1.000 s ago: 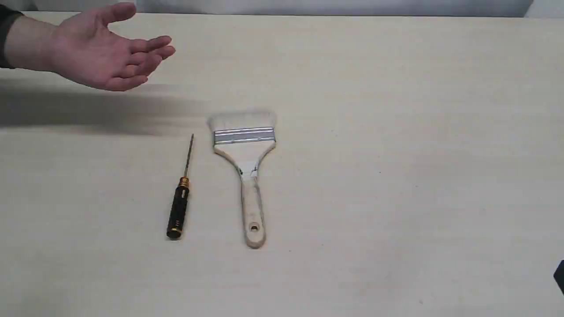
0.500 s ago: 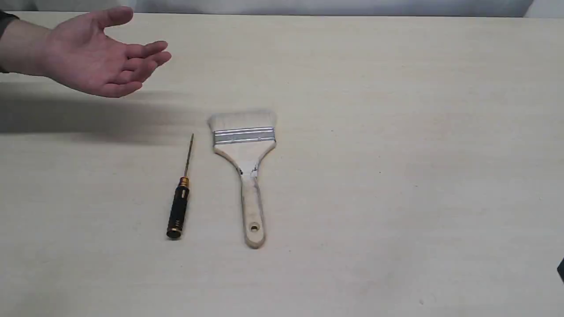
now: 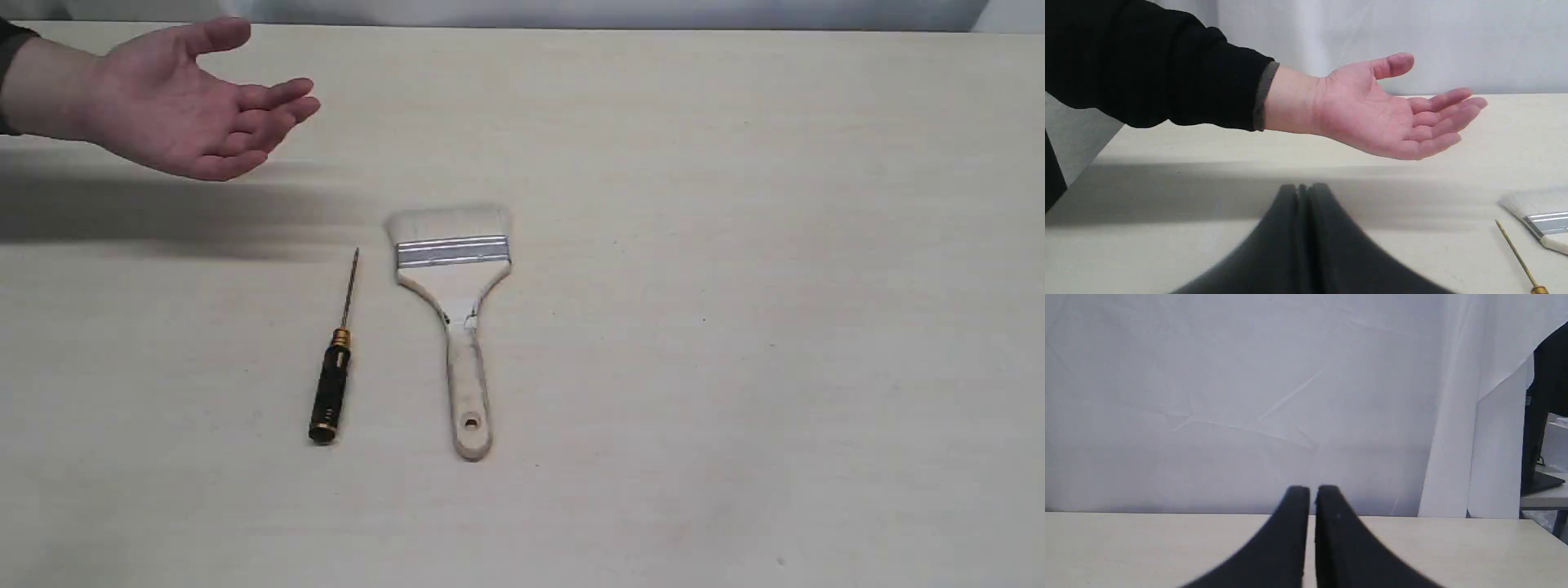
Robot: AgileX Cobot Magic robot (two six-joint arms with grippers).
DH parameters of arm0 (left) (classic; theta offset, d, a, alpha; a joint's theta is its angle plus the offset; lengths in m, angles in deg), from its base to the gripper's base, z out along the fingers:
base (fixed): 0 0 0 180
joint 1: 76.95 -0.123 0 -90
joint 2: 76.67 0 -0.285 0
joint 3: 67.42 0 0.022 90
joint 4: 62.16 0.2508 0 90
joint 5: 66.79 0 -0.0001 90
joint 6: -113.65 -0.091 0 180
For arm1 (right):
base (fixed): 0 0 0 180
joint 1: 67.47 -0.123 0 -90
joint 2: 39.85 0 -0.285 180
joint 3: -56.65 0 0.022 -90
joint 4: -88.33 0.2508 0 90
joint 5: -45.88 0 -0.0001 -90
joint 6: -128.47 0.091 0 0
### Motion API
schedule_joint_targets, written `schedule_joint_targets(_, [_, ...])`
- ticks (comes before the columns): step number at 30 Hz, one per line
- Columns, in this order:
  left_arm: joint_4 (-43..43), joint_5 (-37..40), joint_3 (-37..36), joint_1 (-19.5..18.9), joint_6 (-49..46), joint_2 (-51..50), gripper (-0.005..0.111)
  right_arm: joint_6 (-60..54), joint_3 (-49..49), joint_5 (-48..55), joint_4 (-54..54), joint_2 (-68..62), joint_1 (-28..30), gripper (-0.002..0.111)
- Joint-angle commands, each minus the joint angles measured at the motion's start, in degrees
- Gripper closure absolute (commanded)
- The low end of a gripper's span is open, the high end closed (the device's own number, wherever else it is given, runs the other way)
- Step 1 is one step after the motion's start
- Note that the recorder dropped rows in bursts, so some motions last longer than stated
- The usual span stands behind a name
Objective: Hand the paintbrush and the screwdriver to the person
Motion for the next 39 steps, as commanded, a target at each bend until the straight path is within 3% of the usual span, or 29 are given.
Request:
schedule_joint_targets(1, [-0.04,-0.38,-0.12,0.47,0.12,0.14,0.107,-0.11,0.21,-1.34,0.04,0.28,0.32,0.104])
schedule_joint_targets(9, [-0.04,-0.38,-0.12,0.47,0.12,0.14,0.107,14.16,0.21,-10.30,11.79,0.28,0.21,0.104])
schedule_joint_targets(11, [-0.04,-0.38,-0.12,0.47,0.12,0.14,0.107,17.93,0.21,-10.42,8.68,0.28,-0.38,0.104])
schedule_joint_targets(15, [-0.04,-0.38,-0.12,0.47,0.12,0.14,0.107,39.95,0.09,-13.21,-17.59,0.28,-5.06,0.104])
schedule_joint_targets(16, [-0.04,-0.38,-0.12,0.47,0.12,0.14,0.107,47.04,-0.29,-17.18,-30.32,0.28,-7.06,0.104])
schedule_joint_targets(19, [-0.22,-0.24,-0.12,0.47,0.12,0.14,0.107,56.93,-3.07,-32.50,-51.42,0.26,-10.33,0.101])
schedule_joint_targets(25, [-0.22,-0.24,-0.12,0.47,0.12,0.14,0.107,58.88,-12.56,-32.59,-55.74,-3.03,-10.33,0.089])
schedule_joint_targets(29, [-0.22,-0.24,-0.12,0.47,0.12,0.14,0.107,58.44,-19.39,-32.04,-55.74,-8.13,-10.33,0.087])
schedule_joint_targets(35, [-0.22,-0.24,-0.12,0.47,0.12,0.14,0.107,42.14,-31.96,-28.76,-56.83,-21.85,-10.33,0.087])
schedule_joint_targets(39, [-0.22,-0.24,-0.12,0.47,0.12,0.14,0.107,34.94,-38.09,-16.88,-66.64,-31.64,-10.33,0.087])
